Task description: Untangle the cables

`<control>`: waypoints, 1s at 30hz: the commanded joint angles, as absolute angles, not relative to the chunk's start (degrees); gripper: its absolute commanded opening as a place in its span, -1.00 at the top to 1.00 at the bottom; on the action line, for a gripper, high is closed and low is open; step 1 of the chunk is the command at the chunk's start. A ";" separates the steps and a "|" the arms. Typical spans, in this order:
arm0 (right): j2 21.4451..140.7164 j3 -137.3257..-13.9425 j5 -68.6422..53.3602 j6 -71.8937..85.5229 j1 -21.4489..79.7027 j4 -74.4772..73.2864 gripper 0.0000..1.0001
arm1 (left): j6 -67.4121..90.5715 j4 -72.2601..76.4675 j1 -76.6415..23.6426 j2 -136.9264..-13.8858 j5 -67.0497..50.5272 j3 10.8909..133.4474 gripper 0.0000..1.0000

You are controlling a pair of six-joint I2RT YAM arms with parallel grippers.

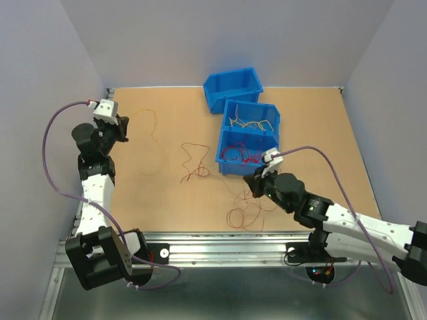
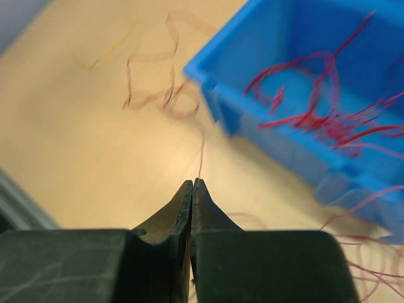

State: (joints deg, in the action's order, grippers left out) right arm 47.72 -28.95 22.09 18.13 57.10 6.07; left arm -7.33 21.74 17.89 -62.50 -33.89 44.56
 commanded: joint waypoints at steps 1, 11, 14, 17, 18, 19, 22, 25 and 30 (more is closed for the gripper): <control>53.86 -31.81 4.78 19.43 58.27 4.22 0.99 | -11.85 22.59 12.67 -63.27 -33.57 43.24 1.00; 58.27 -34.45 17.85 19.06 68.64 2.39 0.21 | -16.61 19.69 5.02 -63.55 -32.00 42.72 1.00; 57.05 -34.63 29.84 25.03 68.73 -3.94 -0.55 | -17.14 19.43 4.05 -63.55 -30.94 42.45 1.00; 53.54 -33.40 45.56 30.57 68.73 -8.95 -0.93 | -17.40 19.25 3.52 -63.37 -30.32 42.45 1.00; 52.39 -33.22 47.70 33.28 68.73 -10.10 -0.94 | -17.49 19.16 3.25 -63.37 -30.15 42.45 1.00; 51.43 -33.14 49.64 34.62 68.73 -12.54 -0.94 | -17.66 19.07 3.08 -63.28 -30.06 42.28 1.00; 49.48 -33.13 55.18 38.49 68.73 -17.04 -0.93 | -18.19 18.99 2.64 -63.02 -29.62 42.10 1.00; 51.14 -33.49 60.37 41.30 68.64 -19.33 -1.00 | -18.46 18.63 1.94 -63.02 -29.44 42.10 1.00; 55.63 -34.89 64.78 43.24 66.46 -19.95 -1.00 | -18.98 18.20 1.14 -63.37 -28.92 42.10 1.00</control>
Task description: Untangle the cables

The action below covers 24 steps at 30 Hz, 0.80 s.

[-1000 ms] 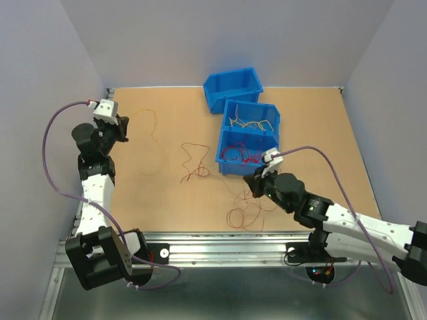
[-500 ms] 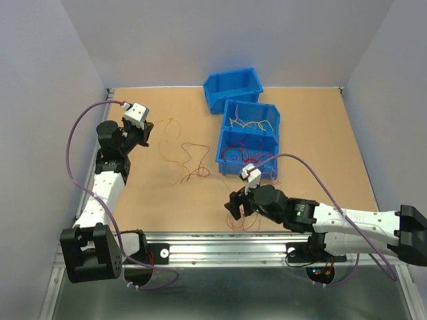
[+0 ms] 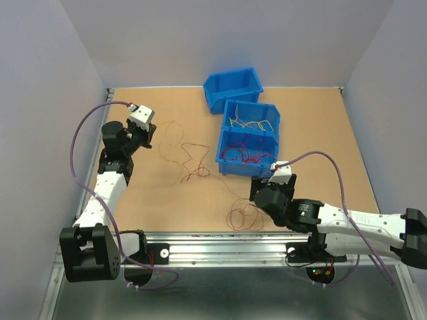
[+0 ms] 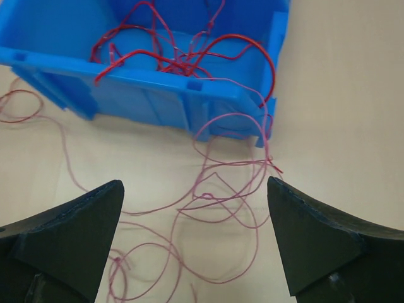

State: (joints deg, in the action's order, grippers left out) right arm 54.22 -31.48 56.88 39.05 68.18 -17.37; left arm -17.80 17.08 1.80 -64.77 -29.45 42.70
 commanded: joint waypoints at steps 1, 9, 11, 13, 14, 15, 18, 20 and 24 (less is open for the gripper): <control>56.42 -35.33 63.21 43.33 65.05 -19.95 -1.00 | -19.16 18.11 0.97 -63.37 -28.74 42.10 1.00; 60.64 -34.54 51.34 41.93 53.62 -16.71 -0.96 | -19.42 17.84 0.62 -63.54 -28.30 42.19 1.00; 60.73 -33.84 48.88 39.47 53.18 -12.84 -0.89 | -19.51 17.75 0.53 -63.63 -28.04 42.19 1.00; 62.05 -33.92 47.46 39.29 52.82 -12.04 -0.77 | -19.51 17.67 0.44 -63.72 -27.95 42.19 1.00; 62.83 -34.10 47.03 39.29 52.74 -12.04 -0.72 | -19.60 17.67 0.35 -63.81 -27.95 42.19 1.00; 63.62 -34.28 45.28 39.37 52.73 -12.13 -0.66 | -19.69 17.67 0.44 -63.72 -27.95 42.19 1.00; 64.60 -34.89 40.01 40.16 52.73 -13.96 -0.30 | -19.77 17.58 0.35 -63.81 -27.60 42.19 1.00; 65.47 -36.38 39.03 42.53 52.91 -18.17 0.16 | -19.69 17.49 0.35 -63.81 -27.69 42.28 1.00; 65.92 -38.58 36.49 44.56 56.93 -23.20 0.94 | -19.69 17.40 0.26 -63.98 -27.51 42.36 1.00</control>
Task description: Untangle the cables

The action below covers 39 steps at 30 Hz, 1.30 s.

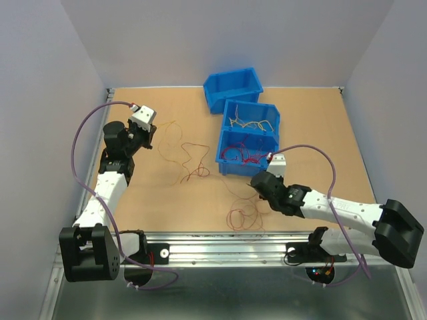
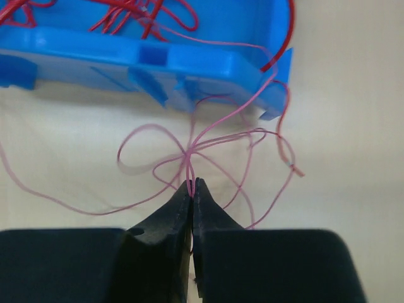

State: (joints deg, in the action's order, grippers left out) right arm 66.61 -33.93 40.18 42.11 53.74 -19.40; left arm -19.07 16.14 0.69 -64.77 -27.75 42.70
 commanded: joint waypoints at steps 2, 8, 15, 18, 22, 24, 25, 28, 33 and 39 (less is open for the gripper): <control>65.57 -39.28 37.00 45.00 60.10 -23.20 0.93 | -19.69 17.40 0.26 -63.98 -27.33 42.36 1.00; 68.55 -40.52 27.54 35.53 68.38 -14.27 0.99 | -19.95 17.31 0.18 -63.72 -27.33 42.28 1.00; 81.12 -45.96 13.97 24.70 73.83 -5.54 0.97 | -19.95 17.05 0.18 -63.72 -27.07 42.36 1.00; 81.57 -45.88 15.73 24.87 73.92 -5.54 0.55 | -20.04 17.05 0.18 -63.55 -27.25 42.19 1.00; 76.66 -43.78 17.83 25.75 73.92 -5.80 -0.37 | -20.13 17.05 0.18 -63.63 -27.33 42.28 1.00; 74.38 -42.72 19.94 26.80 73.92 -6.32 -0.61 | -20.13 17.05 0.18 -63.63 -27.33 42.28 1.00; 73.22 -42.19 20.39 27.07 73.92 -6.59 -0.71 | -20.21 17.05 0.18 -63.55 -27.42 42.19 1.00; 70.41 -41.40 22.84 28.64 73.92 -8.70 -1.00 | -20.30 16.96 0.18 -63.19 -27.25 42.19 1.00; 68.82 -44.37 31.17 32.95 73.92 -16.06 -1.00 | -20.39 16.88 0.18 -62.84 -27.77 41.84 1.00; 66.18 -42.72 39.28 33.66 73.92 -18.72 -1.00 | -20.65 16.26 0.18 -62.05 -28.83 41.57 1.00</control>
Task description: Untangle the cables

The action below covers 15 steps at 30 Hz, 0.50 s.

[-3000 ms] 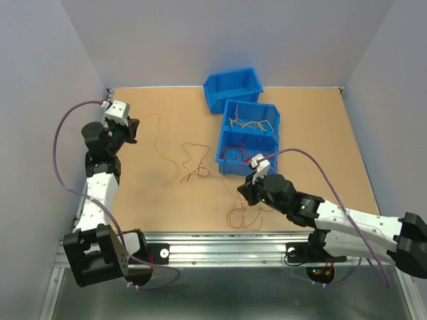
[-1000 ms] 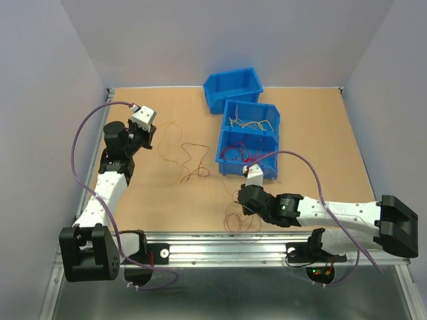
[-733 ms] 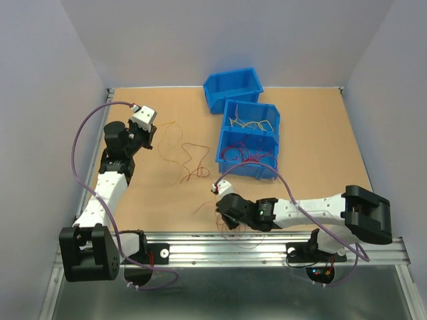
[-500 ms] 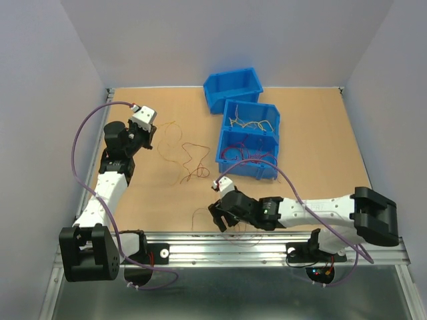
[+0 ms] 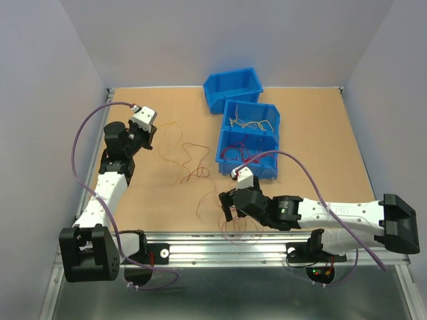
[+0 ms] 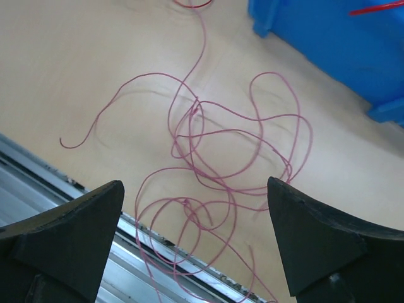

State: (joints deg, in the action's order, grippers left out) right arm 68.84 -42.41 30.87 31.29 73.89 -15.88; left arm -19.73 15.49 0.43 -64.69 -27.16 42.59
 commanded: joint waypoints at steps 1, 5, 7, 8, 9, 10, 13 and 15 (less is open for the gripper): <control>66.09 -42.28 38.76 33.23 73.92 -18.72 -1.00 | -20.65 16.26 0.18 -61.88 -29.18 41.57 1.00; 68.72 -42.19 34.38 34.98 70.42 -18.72 -1.00 | -20.74 15.82 0.18 -61.44 -30.14 41.66 1.00; 71.71 -42.01 30.26 35.33 64.90 -17.94 -1.00 | -20.83 15.65 0.18 -61.26 -30.15 41.49 1.00; 72.50 -41.84 29.97 35.33 63.47 -17.41 -1.00 | -20.92 15.56 0.18 -61.09 -30.15 41.40 1.00; 72.94 -41.14 29.80 35.07 61.98 -16.79 -1.00 | -21.09 15.47 0.18 -60.65 -30.15 41.31 1.00; 72.95 -40.87 28.23 34.72 61.27 -15.22 -1.00 | -21.09 15.56 0.09 -60.64 -30.15 41.22 1.00; 72.77 -39.73 26.11 33.66 59.07 -13.63 -1.00 | -21.27 15.64 0.18 -60.47 -29.97 40.96 1.00; 73.47 -39.38 24.71 33.49 55.22 -13.10 -1.00 | -21.18 15.56 0.18 -60.91 -30.06 41.04 1.00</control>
State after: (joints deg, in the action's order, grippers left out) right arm 73.54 -40.80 28.34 33.67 59.22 -17.08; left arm -20.56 14.24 0.43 -62.28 -28.93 41.58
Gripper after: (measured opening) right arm 0.999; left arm 0.018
